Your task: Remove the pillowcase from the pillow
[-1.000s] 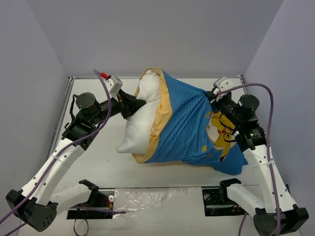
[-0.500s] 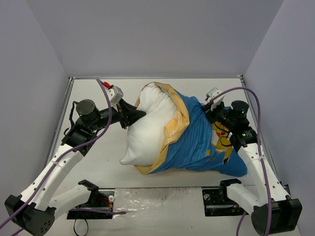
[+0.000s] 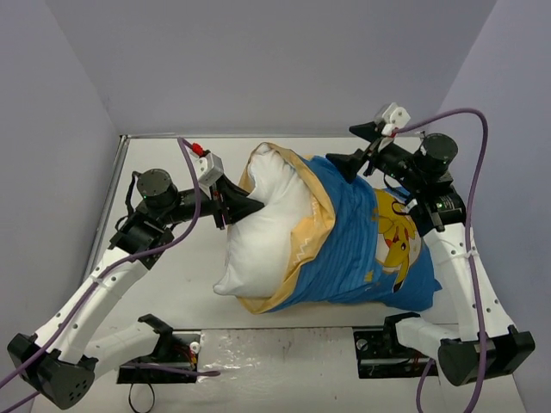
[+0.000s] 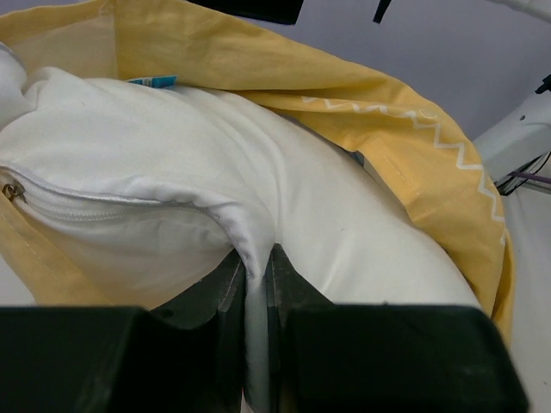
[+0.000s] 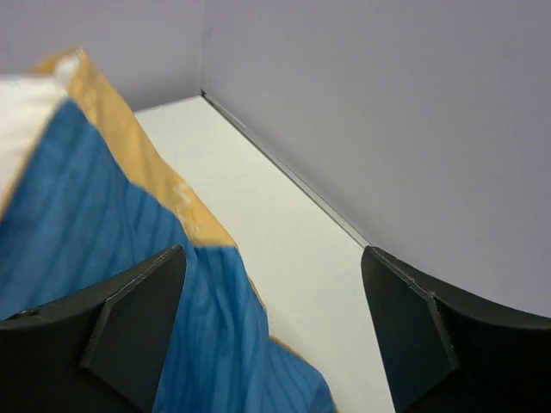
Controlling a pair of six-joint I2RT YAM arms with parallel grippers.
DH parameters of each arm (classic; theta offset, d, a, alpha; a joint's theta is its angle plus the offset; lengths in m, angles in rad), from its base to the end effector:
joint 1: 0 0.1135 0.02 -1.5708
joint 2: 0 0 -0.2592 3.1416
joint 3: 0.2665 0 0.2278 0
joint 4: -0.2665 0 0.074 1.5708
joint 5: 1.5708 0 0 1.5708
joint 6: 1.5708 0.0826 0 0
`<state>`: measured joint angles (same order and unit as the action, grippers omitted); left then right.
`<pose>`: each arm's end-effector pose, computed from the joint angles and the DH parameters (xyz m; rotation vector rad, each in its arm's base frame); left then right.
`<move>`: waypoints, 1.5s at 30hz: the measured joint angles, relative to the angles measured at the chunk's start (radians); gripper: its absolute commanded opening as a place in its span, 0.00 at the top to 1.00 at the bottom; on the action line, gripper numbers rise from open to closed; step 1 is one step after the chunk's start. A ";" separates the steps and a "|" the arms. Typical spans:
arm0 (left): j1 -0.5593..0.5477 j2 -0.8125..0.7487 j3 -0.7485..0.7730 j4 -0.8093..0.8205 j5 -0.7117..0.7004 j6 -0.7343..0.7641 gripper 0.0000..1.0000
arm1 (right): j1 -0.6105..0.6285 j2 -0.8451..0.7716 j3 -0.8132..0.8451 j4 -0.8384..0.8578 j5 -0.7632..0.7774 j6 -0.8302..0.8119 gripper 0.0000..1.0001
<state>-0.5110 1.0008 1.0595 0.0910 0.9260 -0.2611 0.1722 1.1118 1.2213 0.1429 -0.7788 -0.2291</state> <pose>0.1581 -0.1643 0.4229 0.9803 1.2879 -1.2600 0.2321 0.0992 0.4627 -0.8936 1.0878 0.4646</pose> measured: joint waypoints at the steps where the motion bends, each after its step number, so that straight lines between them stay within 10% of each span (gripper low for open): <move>1: 0.000 0.000 0.000 -0.010 -0.002 0.010 0.98 | 0.001 0.013 0.014 0.031 -0.011 0.052 0.19; 9: -0.011 0.002 0.000 -0.064 -0.016 0.063 0.98 | 0.066 0.106 0.034 0.168 -0.007 0.449 0.12; 25: -0.101 0.084 0.063 -0.114 -0.082 0.119 0.98 | 0.265 0.180 0.187 -0.037 0.101 0.315 0.23; 30: -0.105 0.089 0.067 -0.121 -0.095 0.129 0.98 | 0.319 0.195 0.189 -0.136 0.258 0.181 0.46; 36: -0.108 0.089 0.071 -0.143 -0.103 0.140 0.98 | 0.328 0.222 0.220 -0.187 0.378 0.094 1.00; 45: -0.154 0.125 0.150 -0.204 -0.130 0.184 0.98 | 0.391 0.338 0.305 -0.203 0.555 0.031 1.00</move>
<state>-0.6647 1.1255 1.2098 -0.1135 0.7959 -0.0772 0.5629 1.4498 1.5261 -0.0597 -0.2237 -0.1978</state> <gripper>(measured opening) 0.093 0.004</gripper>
